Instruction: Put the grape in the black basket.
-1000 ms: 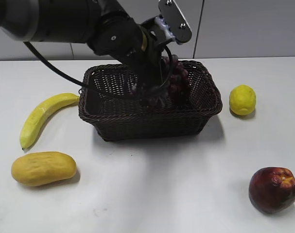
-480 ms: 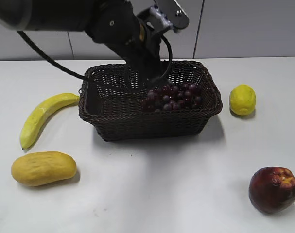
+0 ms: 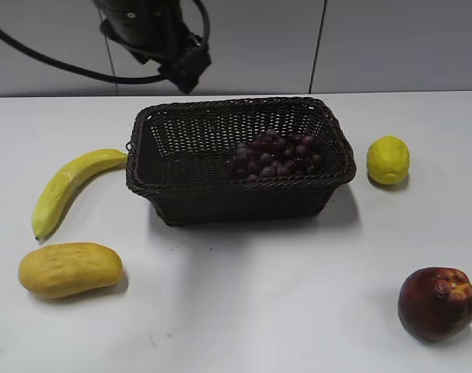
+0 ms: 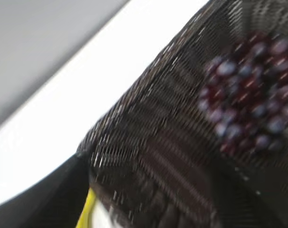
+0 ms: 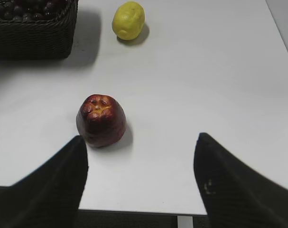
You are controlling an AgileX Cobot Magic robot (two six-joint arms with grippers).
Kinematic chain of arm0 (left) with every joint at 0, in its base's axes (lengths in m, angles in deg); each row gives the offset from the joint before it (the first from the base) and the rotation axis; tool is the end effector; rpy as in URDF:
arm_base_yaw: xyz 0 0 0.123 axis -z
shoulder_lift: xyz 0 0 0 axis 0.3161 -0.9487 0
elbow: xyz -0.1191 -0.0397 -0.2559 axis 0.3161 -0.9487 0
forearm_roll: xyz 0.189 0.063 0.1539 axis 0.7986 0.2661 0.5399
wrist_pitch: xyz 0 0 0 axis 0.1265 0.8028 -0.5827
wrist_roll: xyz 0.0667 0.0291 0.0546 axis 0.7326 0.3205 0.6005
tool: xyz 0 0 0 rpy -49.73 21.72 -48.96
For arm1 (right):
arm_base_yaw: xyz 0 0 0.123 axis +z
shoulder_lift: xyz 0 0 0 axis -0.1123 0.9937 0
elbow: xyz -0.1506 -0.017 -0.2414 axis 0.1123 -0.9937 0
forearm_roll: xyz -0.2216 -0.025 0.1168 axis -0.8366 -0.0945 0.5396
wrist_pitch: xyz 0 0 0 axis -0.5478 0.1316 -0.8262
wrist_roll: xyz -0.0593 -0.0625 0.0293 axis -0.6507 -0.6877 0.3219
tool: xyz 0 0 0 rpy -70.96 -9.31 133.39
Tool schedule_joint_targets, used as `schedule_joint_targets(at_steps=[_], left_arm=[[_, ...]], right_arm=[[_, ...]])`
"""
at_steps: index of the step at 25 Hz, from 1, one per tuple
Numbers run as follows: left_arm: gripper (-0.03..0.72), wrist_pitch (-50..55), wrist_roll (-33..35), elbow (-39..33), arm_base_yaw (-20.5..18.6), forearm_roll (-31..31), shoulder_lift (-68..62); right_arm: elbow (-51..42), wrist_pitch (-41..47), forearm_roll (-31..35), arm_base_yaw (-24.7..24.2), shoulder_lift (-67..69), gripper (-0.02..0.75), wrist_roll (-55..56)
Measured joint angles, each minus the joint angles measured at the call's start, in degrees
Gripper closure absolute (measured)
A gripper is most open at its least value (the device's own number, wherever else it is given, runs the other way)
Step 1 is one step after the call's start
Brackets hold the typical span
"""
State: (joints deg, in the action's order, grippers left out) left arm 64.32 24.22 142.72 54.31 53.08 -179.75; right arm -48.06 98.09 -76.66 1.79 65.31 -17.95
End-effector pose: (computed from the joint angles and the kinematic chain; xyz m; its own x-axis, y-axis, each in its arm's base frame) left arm 0.3459 -0.2349 0.3025 -0.5745 0.7005 -0.4234 0.6816 0.6958 0.2263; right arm -0.0054 0.0025 0.2788 -0.4356 -0.0175 -0.9000 -0.1540 0.9865 0.0553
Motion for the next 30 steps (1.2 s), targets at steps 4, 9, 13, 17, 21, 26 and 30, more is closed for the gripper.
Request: schedule_joint_targets(at_steps=[4, 9, 13, 17, 21, 26, 30], left_arm=[[0.092, 9.19, -0.60, 0.04, -6.96, -5.97, 1.06], [0.101, 11.22, -3.04, 0.04, -15.50, -9.74, 3.03], [0.103, 11.28, -4.92, -1.15, -21.23, -10.23, 6.21], [0.104, 11.28, -5.24, -5.18, -27.21, -10.40, 11.03], [0.104, 11.28, -5.29, -13.53, -32.41, -10.34, 16.88], [0.104, 10.90, -5.29, -27.76, -34.68, -10.34, 27.44], [0.104, 8.80, -5.29, -39.18, -34.72, -10.45, 36.85]], right_arm=[[0.00, 0.00, 0.00, 0.00, 0.00, 0.211, 0.00], [0.00, 0.00, 0.00, 0.00, 0.00, 0.211, 0.00], [0.00, 0.00, 0.00, 0.00, 0.00, 0.211, 0.00], [0.00, 0.00, 0.00, 0.00, 0.00, 0.211, 0.00], [0.00, 0.00, 0.00, 0.00, 0.00, 0.211, 0.00], [0.00, 0.00, 0.00, 0.00, 0.00, 0.211, 0.00], [0.00, 0.00, 0.00, 0.00, 0.00, 0.211, 0.00]])
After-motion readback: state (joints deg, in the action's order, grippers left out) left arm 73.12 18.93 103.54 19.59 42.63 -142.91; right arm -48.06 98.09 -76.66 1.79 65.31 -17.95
